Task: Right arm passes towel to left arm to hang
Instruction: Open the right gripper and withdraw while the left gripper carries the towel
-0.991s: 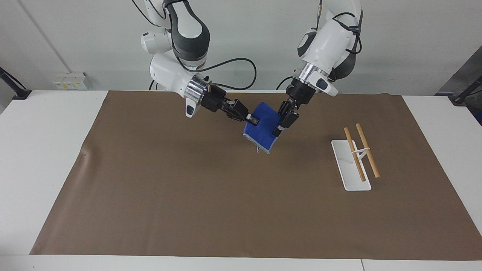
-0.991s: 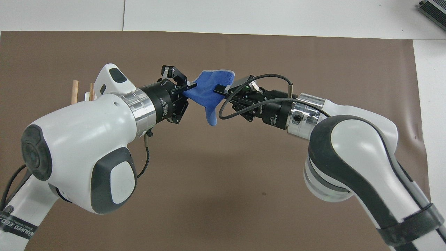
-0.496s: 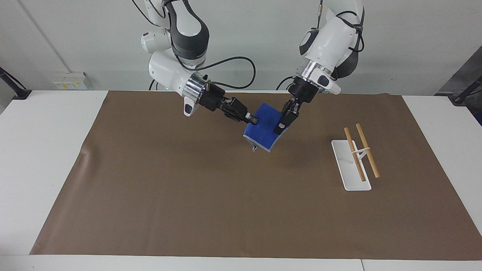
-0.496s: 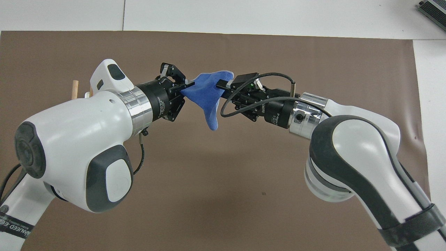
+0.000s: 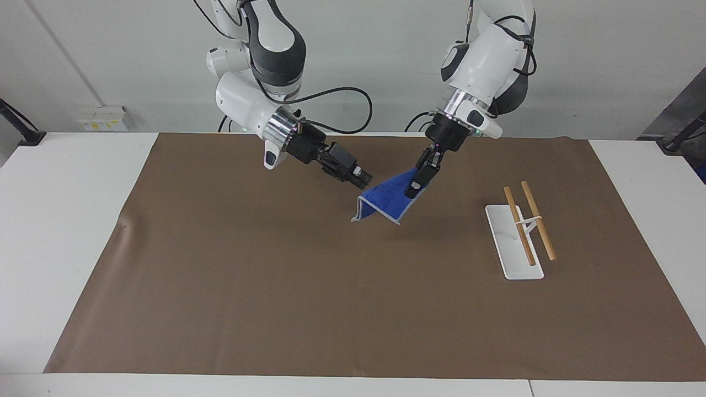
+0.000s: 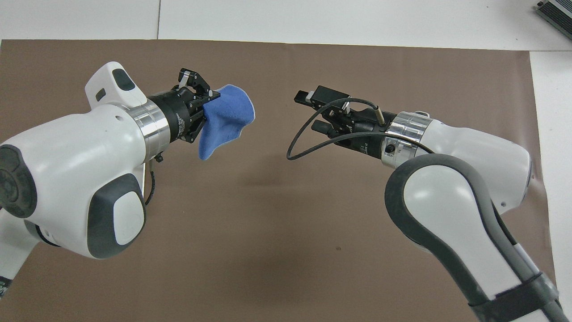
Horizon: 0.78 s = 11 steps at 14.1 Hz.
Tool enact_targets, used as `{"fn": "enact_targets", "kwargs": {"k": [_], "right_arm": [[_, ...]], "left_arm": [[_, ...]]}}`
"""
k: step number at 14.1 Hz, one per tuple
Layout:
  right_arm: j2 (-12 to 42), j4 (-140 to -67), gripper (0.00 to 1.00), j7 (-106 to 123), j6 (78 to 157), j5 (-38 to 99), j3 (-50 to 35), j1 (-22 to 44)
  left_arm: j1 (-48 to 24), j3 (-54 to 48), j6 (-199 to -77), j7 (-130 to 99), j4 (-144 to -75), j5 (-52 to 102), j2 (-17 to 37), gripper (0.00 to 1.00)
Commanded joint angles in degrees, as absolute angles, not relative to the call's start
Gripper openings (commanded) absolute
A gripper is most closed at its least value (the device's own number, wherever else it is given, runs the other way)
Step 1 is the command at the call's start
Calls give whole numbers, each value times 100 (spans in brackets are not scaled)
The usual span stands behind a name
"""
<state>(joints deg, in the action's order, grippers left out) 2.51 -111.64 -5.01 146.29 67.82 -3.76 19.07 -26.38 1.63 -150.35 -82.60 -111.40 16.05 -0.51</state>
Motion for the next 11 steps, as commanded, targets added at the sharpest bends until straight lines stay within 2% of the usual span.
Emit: {"fn": "enact_targets", "kwargs": {"k": [1, 4, 7, 11], "right_arm": [[202, -11329, 100, -562, 14573, 5385, -404, 1504], [220, -11250, 100, -851, 14258, 3426, -404, 1144], [141, -11040, 100, -1081, 13293, 1535, -387, 862], [-79, -10812, 100, -1107, 12185, 397, -360, 634]], "left_arm": [[-2234, 132, -14897, -8174, -11197, 1441, -114, 0], [-2004, 132, -14897, -8183, -11346, 1090, -167, 0], [-1837, 132, -14924, -8183, -11610, 933, -290, 0], [-1582, 132, -14959, -8209, -12110, 571, -623, 0]]}}
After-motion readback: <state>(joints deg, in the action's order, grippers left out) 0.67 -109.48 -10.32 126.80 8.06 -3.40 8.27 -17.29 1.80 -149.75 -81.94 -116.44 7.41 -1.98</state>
